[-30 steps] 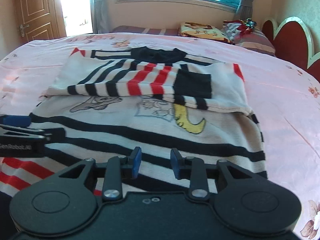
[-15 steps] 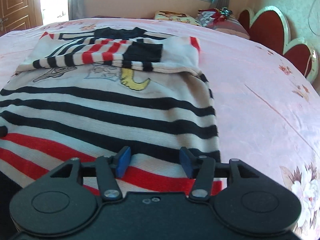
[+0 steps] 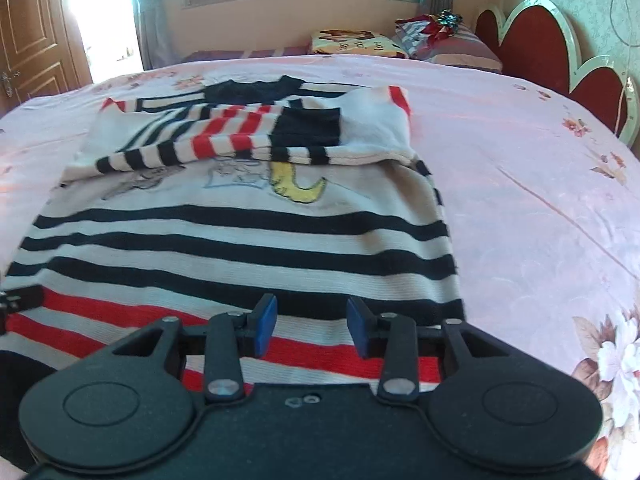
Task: Fold small clothes
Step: 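Move both open grippers toward the black hem band of the sweater, then close both grippers on the black hem band, then lift the hem with both grippers and fold it over toward the collar, then open the right gripper to release the folded hem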
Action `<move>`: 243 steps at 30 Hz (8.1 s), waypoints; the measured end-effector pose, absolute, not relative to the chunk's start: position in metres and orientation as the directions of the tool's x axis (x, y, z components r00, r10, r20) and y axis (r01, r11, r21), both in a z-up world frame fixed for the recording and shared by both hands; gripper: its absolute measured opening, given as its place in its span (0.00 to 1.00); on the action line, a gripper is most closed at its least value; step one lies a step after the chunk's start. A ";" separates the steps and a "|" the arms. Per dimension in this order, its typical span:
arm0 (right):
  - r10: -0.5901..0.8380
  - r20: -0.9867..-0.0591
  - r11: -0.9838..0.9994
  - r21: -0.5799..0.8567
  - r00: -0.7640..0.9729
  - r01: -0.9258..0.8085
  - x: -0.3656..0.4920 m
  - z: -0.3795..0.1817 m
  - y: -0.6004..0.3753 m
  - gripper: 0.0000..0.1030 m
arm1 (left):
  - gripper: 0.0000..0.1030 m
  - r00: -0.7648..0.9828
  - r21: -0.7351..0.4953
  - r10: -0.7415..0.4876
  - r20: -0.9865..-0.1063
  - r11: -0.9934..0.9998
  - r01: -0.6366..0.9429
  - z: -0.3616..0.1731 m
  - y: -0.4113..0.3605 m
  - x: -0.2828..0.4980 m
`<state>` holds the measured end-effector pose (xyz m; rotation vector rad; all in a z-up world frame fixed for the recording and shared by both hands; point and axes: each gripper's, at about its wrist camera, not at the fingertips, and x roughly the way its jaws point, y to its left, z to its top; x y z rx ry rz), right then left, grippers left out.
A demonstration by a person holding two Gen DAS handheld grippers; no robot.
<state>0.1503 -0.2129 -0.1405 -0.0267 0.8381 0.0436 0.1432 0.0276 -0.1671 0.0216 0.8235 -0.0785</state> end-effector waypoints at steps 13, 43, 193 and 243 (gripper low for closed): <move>0.046 -0.781 0.982 -0.079 0.623 -0.172 0.107 -0.164 -0.179 0.39 | 0.96 0.643 0.022 -0.062 -0.763 0.992 0.121 -0.189 0.024 0.103; 0.025 -0.749 0.997 -0.032 0.663 -0.073 0.065 -0.137 -0.180 0.41 | 0.96 0.666 -0.034 -0.091 -0.740 0.995 0.098 -0.167 0.044 0.070; 0.175 -0.666 0.978 0.035 0.725 -0.204 0.435 -0.141 -0.214 0.24 | 0.14 0.711 -0.043 -0.121 -0.693 0.991 0.126 -0.154 -0.011 0.431; 0.119 -0.643 0.988 0.002 0.757 -0.153 0.335 -0.130 -0.202 0.32 | 0.08 0.751 0.038 -0.129 -0.648 0.979 0.201 -0.153 -0.032 0.327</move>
